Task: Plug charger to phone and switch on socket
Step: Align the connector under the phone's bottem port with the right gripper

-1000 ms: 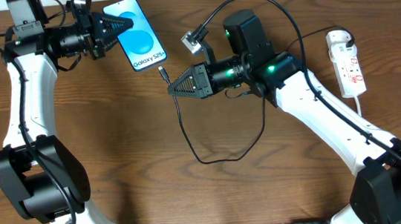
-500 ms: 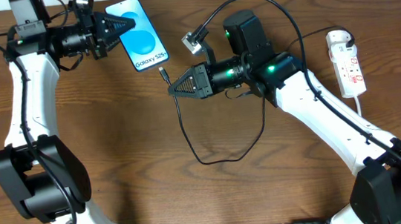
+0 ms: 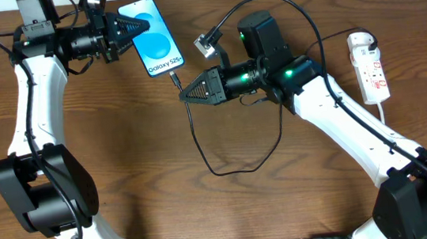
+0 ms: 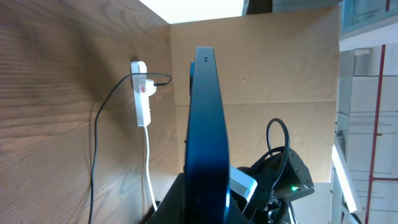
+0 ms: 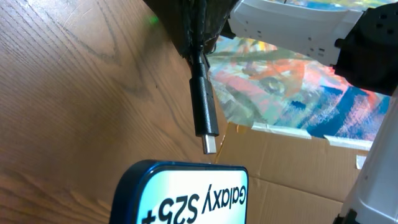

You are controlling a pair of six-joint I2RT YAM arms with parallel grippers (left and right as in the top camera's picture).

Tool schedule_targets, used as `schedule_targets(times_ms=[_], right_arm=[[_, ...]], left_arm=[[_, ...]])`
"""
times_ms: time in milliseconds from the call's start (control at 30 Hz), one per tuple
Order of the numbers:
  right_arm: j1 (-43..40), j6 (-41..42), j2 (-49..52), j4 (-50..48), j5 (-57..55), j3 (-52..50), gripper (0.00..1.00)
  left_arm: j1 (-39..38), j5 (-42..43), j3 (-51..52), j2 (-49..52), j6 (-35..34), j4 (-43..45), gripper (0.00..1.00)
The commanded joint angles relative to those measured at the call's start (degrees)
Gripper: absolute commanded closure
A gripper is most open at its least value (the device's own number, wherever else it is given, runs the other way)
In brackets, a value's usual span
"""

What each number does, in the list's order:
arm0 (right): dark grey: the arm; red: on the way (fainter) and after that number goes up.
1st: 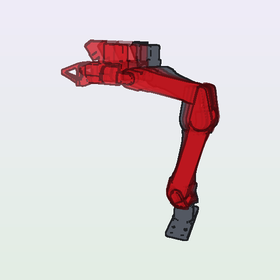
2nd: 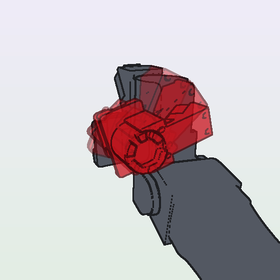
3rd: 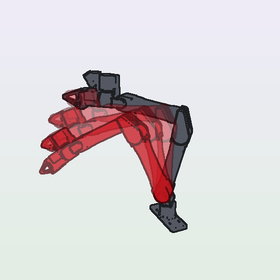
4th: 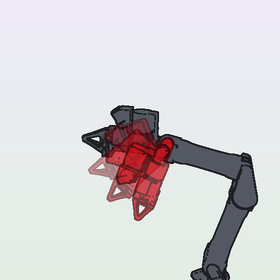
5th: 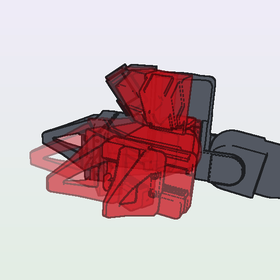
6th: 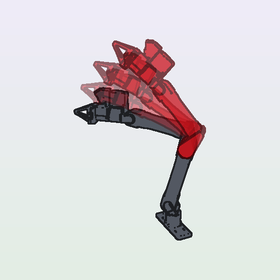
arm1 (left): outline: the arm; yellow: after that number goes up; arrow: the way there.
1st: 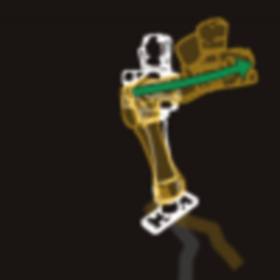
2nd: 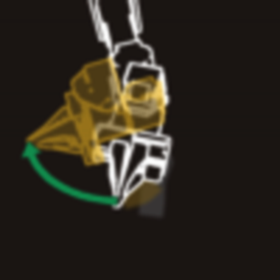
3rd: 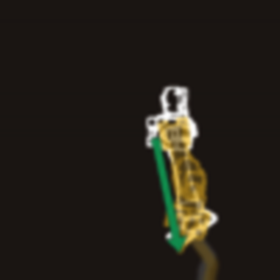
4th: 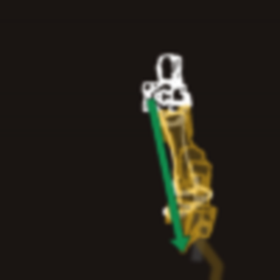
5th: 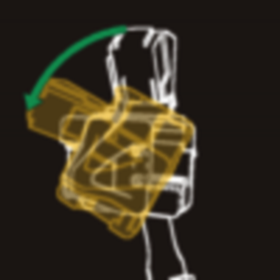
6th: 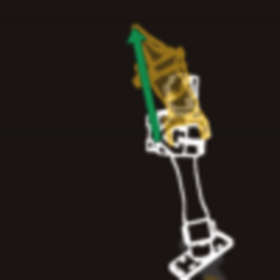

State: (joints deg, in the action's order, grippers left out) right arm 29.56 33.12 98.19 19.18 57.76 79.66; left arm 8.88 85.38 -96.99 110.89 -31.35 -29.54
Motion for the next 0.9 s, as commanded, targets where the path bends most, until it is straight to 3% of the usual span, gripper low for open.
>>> schedule_targets(times_ms=[0,867], right_arm=[[0.5,1.0,-0.8,0.1,0.0,-0.3,0.99],[0.5,1.2,-0.8,0.1,-0.4,-0.3,0.99]], left_arm=[[0.1,2.1,-0.7,-1.6,-0.2,0.3,0.93],[-0.7,2.1,-0.7,-1.6,-0.2,0.3,0.93]])
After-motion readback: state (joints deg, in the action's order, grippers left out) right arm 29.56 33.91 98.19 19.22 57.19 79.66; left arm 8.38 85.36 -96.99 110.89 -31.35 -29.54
